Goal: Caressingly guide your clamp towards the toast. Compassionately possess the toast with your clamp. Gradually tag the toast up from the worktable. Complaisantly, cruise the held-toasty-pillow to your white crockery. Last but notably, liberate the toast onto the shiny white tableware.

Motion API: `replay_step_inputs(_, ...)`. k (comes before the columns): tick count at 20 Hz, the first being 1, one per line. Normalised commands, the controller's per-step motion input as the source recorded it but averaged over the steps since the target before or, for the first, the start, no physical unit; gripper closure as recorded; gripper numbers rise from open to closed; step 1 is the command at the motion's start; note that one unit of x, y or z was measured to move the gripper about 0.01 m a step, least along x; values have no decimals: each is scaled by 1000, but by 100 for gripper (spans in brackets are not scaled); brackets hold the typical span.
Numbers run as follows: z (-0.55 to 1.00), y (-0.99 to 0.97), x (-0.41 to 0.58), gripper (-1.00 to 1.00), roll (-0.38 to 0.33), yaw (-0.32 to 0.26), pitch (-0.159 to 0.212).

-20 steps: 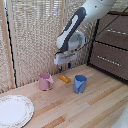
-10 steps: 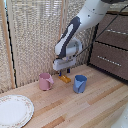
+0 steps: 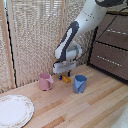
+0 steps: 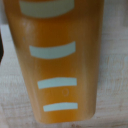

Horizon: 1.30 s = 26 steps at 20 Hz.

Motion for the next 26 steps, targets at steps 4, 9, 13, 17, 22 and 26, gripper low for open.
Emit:
replay_step_inputs(4, 56, 1, 3, 100, 0, -18, 21)
replay_step_inputs(9, 231, 13, -3, 100, 4, -56, -1)
replay_step_inputs(13, 558, 54, -23, 100, 0, -46, 0)
replay_step_inputs(17, 918, 91, -37, 100, 20, -69, 16)
replay_step_inputs(22, 903, 115, -70, 100, 50, -53, 74)
replay_step_inputs(26, 666, 471, -280, 100, 76, -28, 26)
